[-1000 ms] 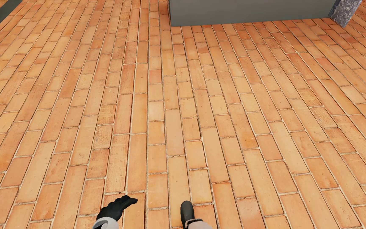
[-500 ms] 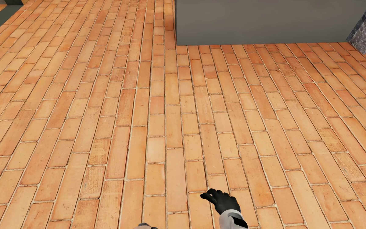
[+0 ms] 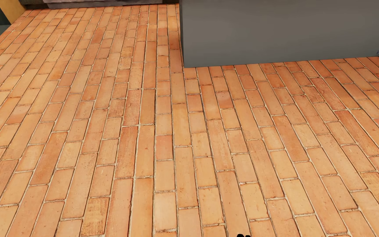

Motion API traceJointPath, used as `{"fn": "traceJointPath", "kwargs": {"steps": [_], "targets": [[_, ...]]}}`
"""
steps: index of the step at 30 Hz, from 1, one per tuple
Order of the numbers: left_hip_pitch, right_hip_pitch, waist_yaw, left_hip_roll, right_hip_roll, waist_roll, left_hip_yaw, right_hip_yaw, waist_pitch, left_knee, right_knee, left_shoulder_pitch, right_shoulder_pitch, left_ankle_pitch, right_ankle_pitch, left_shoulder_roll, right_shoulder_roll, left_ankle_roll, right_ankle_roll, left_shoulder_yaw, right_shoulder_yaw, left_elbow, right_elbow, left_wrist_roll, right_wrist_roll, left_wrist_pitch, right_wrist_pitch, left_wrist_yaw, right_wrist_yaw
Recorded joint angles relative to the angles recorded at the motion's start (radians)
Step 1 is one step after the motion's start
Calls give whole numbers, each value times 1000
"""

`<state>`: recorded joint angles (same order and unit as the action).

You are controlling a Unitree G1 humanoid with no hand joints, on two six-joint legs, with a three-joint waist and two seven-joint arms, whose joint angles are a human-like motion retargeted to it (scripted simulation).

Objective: Go to the counter

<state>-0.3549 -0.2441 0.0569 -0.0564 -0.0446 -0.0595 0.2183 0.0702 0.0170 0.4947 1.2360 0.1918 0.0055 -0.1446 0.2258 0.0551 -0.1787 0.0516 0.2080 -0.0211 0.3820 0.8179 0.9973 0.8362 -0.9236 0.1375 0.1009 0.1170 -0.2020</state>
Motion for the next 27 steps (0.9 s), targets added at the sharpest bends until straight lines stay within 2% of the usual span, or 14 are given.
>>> {"fn": "traceJointPath", "kwargs": {"steps": [3, 5, 6, 7, 10, 12, 13, 15, 17, 18, 20, 21, 24, 27], "targets": [[128, -210, -25, -49, 4, -24, 7, 8, 13, -22, 17, -78, 70, -83, -192, 9, -45, 1, -78, -36, -131, 21, -156, 44, 110, -19, -8, -7, -28], [207, -303, -53, -73, 13, -31, -12, 11, 17, -42, -167, -120, 117, -128, -314, 19, -41, 6, -112, -53, -211, -3, -251, 53, 173, -42, -2, -4, -55], [247, -330, -67, -83, 10, -33, -25, 5, 17, -60, -306, -136, 137, -144, -323, 25, -38, 7, -127, -60, -231, -22, -287, 51, 189, -53, -2, 3, -64], [287, -342, -80, -91, 2, -34, -39, -9, 17, -82, -468, -149, 145, -156, -327, 33, -24, 7, -154, -69, -233, -41, -304, 41, 188, -62, 5, 10, -75], [410, -307, -113, -110, -3, -34, -85, -64, 11, -160, -976, -180, 178, -163, -249, 48, -10, 2, -149, -97, -212, -78, -308, 14, 144, -69, 1, 25, -99], [477, -297, -128, -114, 10, -29, -119, -76, 6, -152, -1037, -184, 201, -175, -241, 49, 8, -6, -142, -113, -216, -83, -275, 7, 116, -67, 1, 52, -119], [507, -300, -135, -108, 24, -24, -138, -65, 3, -137, -983, -176, 213, -166, -182, 50, 24, -12, -208, -118, -225, -81, -251, 6, 110, -63, 3, 63, -127], [552, -270, -143, -73, 46, -1, -160, -78, -7, -72, -894, -133, 237, -85, -91, 44, 61, -32, -237, -98, -242, -71, -189, -14, 102, -43, 11, 71, -136], [511, -225, -144, -15, 83, 35, -178, -110, -12, 117, -837, -74, 240, 103, -133, 39, 87, -135, -257, -72, -238, -42, -114, -50, 85, -19, 12, 54, -129], [443, -195, -145, 20, 103, 52, -183, -130, -10, 274, -825, -56, 232, 224, -168, 60, 93, -176, -268, -103, -225, -27, -83, -38, 67, -23, 7, 20, -122], [274, -137, -145, 126, 140, 84, -160, -168, -4, 572, -813, -29, 193, 442, -233, 143, 102, -296, -282, -201, -202, -43, -44, 27, 33, -73, -14, -48, -118], [186, -109, -140, 166, 160, 99, -160, -177, 2, 676, -806, -12, 166, 446, -265, 167, 104, -298, -286, -212, -187, -68, -37, 33, 20, -83, -23, -58, -119], [-22, -13, -116, 234, 216, 127, -148, -165, 18, 734, -791, 61, 64, 176, -355, 149, 106, -239, -298, -99, -156, -140, -27, -72, -5, -26, -48, 0, -121], [-136, 85, -84, 265, 248, 135, -112, -113, 24, 434, -792, 101, -30, 11, -428, 112, 117, -150, -306, -29, -153, -174, -77, -117, 19, 25, -82, 38, -130]]}}
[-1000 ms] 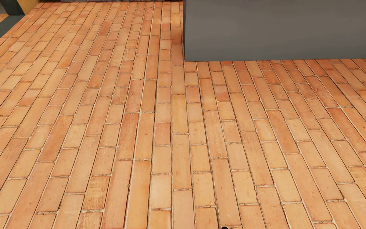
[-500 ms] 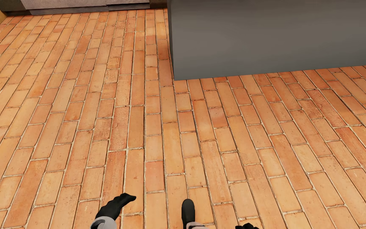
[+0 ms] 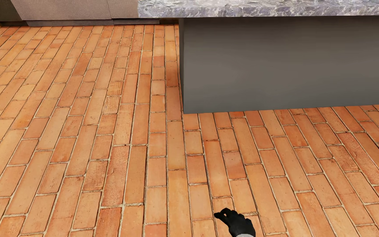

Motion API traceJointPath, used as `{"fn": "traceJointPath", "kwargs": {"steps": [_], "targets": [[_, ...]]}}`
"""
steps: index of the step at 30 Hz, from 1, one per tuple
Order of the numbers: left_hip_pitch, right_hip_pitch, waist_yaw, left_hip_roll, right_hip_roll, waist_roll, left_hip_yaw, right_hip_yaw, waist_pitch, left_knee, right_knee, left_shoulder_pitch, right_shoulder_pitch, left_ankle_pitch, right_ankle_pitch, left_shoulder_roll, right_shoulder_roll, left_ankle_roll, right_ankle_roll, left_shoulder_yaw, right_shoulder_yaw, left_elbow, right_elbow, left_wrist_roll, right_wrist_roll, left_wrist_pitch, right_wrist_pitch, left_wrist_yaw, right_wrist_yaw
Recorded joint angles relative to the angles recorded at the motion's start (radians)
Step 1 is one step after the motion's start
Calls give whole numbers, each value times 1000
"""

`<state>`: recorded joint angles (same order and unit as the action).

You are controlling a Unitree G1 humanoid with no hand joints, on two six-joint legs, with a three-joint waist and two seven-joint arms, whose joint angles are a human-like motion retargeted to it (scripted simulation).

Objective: Go to the counter

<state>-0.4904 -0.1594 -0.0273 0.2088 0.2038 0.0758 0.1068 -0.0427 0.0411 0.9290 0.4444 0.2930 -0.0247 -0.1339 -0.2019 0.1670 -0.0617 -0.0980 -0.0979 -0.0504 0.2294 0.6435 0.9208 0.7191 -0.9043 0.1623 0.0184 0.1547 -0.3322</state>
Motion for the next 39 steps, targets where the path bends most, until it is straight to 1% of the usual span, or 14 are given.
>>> {"fn": "traceJointPath", "kwargs": {"steps": [2, 6, 11, 14, 17, 20, 22, 24, 26, 27, 28, 32, 35, 39], "targets": [[-26, 67, 15, 1, 10, 0, 46, 32, -2, -294, -29, -2, -42, 15, -29, -1, -3, 22, -1, -20, 24, 19, -49, 25, 12, 1, -27, -30, -7], [-17, 202, 26, -52, 15, -6, 47, 85, -14, -729, -84, -7, -82, 54, -68, -11, 6, -109, 4, -19, 70, 38, -104, 78, 44, -7, -46, -72, -14], [36, 314, 42, -101, -53, -40, 84, 114, -43, -581, 1, -22, -21, 229, 45, -66, 2, 68, 16, 17, 80, 76, -28, 91, 54, 11, 15, -67, 1], [125, 206, 53, -168, -147, -84, 143, 97, -51, -571, 301, -52, 30, 142, 298, -102, -34, 111, 90, 32, 106, 101, 48, 94, 26, 13, 65, -62, 104], [196, -18, 58, -241, -315, -131, 217, 45, -44, -554, 690, -75, 51, 60, 515, -116, -125, 139, 274, 24, 164, 107, 40, 94, -21, -33, 38, -40, 183], [273, -203, 44, -309, -328, -164, 236, 71, -34, -540, 792, -141, 122, -11, 250, -125, -150, 152, 231, 30, 45, 149, -36, 112, 72, -39, 77, -14, 133], [320, -279, 25, -336, -341, -172, 214, 64, -29, -537, 653, -176, 160, -47, 78, -131, -133, 156, 200, 25, -36, 146, -82, 124, 140, -47, 108, -9, 88], [368, -313, -1, -354, -325, -173, 175, 70, -30, -565, 378, -196, 179, -61, 26, -116, -126, 154, 134, -9, -48, 113, -101, 124, 143, -78, 114, -14, 77], [421, -297, -28, -365, -231, -167, 120, 217, -33, -616, 51, -211, 192, -52, 147, -96, -114, 149, 148, -51, -44, 85, -100, 119, 126, -101, 111, -29, 81], [443, -276, -38, -372, -192, -163, 92, 315, -33, -622, -40, -217, 201, -55, 270, -92, -109, 147, 165, -68, -45, 81, -95, 114, 118, -102, 110, -34, 81], [462, -263, -43, -377, -185, -161, 68, 340, -31, -615, -30, -222, 209, -61, 281, -92, -104, 142, 152, -79, -45, 82, -88, 111, 111, -97, 111, -35, 82], [520, -163, -43, -367, -231, -144, -31, 225, -41, -606, -75, -232, 214, -3, 237, -112, -65, 73, 101, -71, -38, 134, -38, 98, 83, -37, 127, -14, 138], [524, -104, -38, -340, -227, -128, -93, 168, -50, -578, -131, -190, 154, 48, 233, -106, -69, 6, 80, -78, 18, 144, -23, 93, 26, -46, 100, -28, 231], [550, -63, -45, -308, -204, -109, -125, 136, -57, -570, -136, -144, 84, 72, 198, -78, -57, -45, 61, -139, -32, 195, -87, 120, 57, -21, 86, -78, 175]]}}
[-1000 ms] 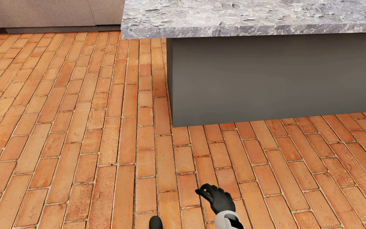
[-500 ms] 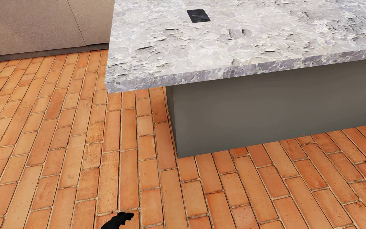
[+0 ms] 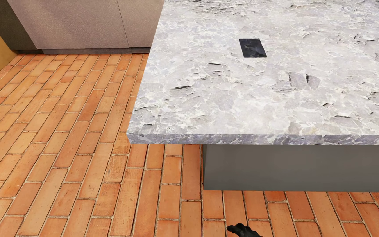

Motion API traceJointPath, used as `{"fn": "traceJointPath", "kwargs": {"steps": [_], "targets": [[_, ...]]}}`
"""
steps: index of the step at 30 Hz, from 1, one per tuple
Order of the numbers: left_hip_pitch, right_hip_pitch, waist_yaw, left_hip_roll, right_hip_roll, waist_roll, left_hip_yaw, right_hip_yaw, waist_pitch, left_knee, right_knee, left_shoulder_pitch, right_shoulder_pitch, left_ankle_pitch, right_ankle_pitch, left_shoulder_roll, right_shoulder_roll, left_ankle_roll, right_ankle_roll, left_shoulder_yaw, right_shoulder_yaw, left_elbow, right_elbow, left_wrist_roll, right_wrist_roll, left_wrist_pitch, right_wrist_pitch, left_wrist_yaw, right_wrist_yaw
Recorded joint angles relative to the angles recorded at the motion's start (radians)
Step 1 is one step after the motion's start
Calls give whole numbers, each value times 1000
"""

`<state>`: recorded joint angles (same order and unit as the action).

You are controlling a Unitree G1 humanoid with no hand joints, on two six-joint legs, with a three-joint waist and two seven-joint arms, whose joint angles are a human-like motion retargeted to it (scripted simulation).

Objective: Go to the counter

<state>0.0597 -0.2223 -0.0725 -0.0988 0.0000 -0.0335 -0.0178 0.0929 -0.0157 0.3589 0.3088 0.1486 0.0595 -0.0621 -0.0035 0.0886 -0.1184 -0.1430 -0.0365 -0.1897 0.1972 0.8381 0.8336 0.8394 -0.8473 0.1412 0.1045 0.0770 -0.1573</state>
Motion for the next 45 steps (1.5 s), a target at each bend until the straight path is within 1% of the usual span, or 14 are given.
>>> {"fn": "traceJointPath", "kwargs": {"steps": [2, 4, 8, 11, 16, 22, 29, 31, 33, 36, 38, 40, 43, 45], "targets": [[13, 18, -4, 13, 11, 8, -15, -9, -6, -3, -4, 5, -25, 13, -17, 7, 18, -15, -6, -9, -31, 36, -33, 9, 35, 25, -1, -21, -30], [15, 29, -6, 22, 20, 14, -26, -16, -10, 9, -5, 2, -45, 25, -34, 12, 24, -16, -9, -11, -23, 50, -52, 13, 41, 30, -6, -25, -41], [5, 46, -4, 39, 41, 24, -35, -18, -16, 52, -11, -3, -72, 37, -60, 9, 18, -16, -15, 10, 53, 2, -25, -11, 20, 10, -18, 12, -19], [-6, 51, -3, 52, 58, 31, -32, -15, -19, 85, -7, -14, -77, 43, -77, 3, 23, -16, -22, 9, 84, -44, 47, -27, -1, -4, 5, 30, -14], [-48, 47, -6, 74, 87, 43, -23, -9, -24, 171, 4, -35, -37, 56, -97, 14, 34, -22, -34, -1, 79, -92, 138, -43, -16, -16, 23, 29, -17], [-96, 41, -14, 98, 121, 58, -16, 3, -26, 276, 28, -39, 12, 87, -119, 37, 26, -48, -45, 2, 57, -57, 142, -37, -21, -10, 43, 17, -9], [-181, 28, -15, 134, 139, 77, 5, -18, -24, 417, 42, -40, 12, 90, -134, 52, 25, -81, -38, 21, 18, -30, 126, -22, -16, -3, 46, 5, -16], [-207, 22, -11, 151, 141, 83, 25, -24, -20, 459, 48, -29, 4, 54, -138, 51, 21, -99, -33, 31, 17, -52, 128, -26, -21, -6, 25, 12, -20], [-219, 18, -6, 170, 141, 88, 44, -24, -17, 467, 49, -20, -13, -33, -139, 48, 21, -84, -29, 33, 19, -70, 121, -28, -26, -12, 14, 14, -22], [-211, 23, 0, 231, 137, 93, 134, -16, -17, 339, 31, -17, -44, -135, -130, 35, 23, 1, -23, 24, 22, -73, 111, -26, -29, -6, 5, 12, -25], [-211, 26, 6, 238, 135, 93, 155, -5, -17, 222, 17, -18, -62, -176, -122, 32, 25, 43, -18, 26, 26, -72, 105, -25, -28, -2, 2, 13, -26], [-237, 24, 11, 222, 132, 91, 112, 2, -13, 162, 13, -23, -74, -199, -119, 33, 28, 37, -13, 31, 29, -70, 100, -23, -25, 0, -1, 16, -26], [-294, 18, 17, 171, 131, 88, -24, 13, -5, 152, 13, -18, -88, -176, -116, 37, 38, 10, -2, 38, 37, -88, 97, -17, -23, 2, 0, 17, -26], [-284, 20, 17, 156, 129, 87, -43, 28, -2, 133, 8, -19, -85, -179, -111, 37, 35, 21, 7, 44, 47, -84, 99, -22, -23, 1, -4, 20, -24]]}}
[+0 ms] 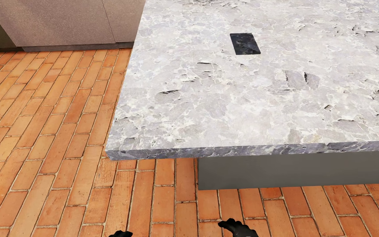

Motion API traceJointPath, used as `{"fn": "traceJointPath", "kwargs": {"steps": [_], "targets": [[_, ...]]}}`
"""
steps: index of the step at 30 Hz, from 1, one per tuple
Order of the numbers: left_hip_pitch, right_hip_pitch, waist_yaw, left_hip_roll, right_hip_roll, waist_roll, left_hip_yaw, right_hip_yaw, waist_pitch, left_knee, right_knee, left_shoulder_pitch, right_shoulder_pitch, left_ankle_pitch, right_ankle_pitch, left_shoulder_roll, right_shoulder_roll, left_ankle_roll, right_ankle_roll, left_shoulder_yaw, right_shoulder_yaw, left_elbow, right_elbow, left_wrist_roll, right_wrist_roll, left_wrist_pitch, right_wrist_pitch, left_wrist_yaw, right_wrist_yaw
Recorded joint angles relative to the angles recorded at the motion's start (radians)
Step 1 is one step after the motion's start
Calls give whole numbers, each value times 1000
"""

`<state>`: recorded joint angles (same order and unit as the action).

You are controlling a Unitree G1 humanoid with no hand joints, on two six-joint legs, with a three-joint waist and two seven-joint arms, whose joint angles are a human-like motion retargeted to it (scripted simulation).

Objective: Go to the counter

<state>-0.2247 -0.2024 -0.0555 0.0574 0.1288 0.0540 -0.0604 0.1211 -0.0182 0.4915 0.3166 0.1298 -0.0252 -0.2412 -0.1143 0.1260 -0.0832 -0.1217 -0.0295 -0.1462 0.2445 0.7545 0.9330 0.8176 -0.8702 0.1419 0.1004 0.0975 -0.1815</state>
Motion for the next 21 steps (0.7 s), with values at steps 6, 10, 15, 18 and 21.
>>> {"fn": "traceJointPath", "kwargs": {"steps": [6, 10, 15, 18, 21], "targets": [[101, 19, -3, -50, -59, -23, 40, 8, -6, -190, -18, -28, 69, 50, 8, -13, 0, 83, 35, -19, -27, 47, 6, 16, 12, 0, 43, -15, -74], [115, 12, 7, -89, -98, -42, 38, 11, -10, -226, -12, -39, 84, 65, 9, -29, 23, 105, 62, 8, 10, 47, 38, 5, -12, -17, 139, 17, -163], [93, -41, 15, -104, -107, -65, 78, 41, -15, -214, 47, -30, 42, 67, 18, -33, 16, 124, 83, 19, 31, 71, 11, 6, 22, -5, 98, 13, -146], [77, -77, 15, -105, -106, -78, 102, 45, -14, -199, 90, -39, 27, 63, 28, -24, 11, 132, 89, 1, 40, 102, -65, 19, 47, 10, 61, 0, -147], [63, -103, 16, -103, -108, -92, 120, 37, -13, -190, 114, -46, 17, 63, 41, -14, 8, 140, 92, 6, 66, 109, -113, 20, 62, 15, 51, 3, -148]]}}
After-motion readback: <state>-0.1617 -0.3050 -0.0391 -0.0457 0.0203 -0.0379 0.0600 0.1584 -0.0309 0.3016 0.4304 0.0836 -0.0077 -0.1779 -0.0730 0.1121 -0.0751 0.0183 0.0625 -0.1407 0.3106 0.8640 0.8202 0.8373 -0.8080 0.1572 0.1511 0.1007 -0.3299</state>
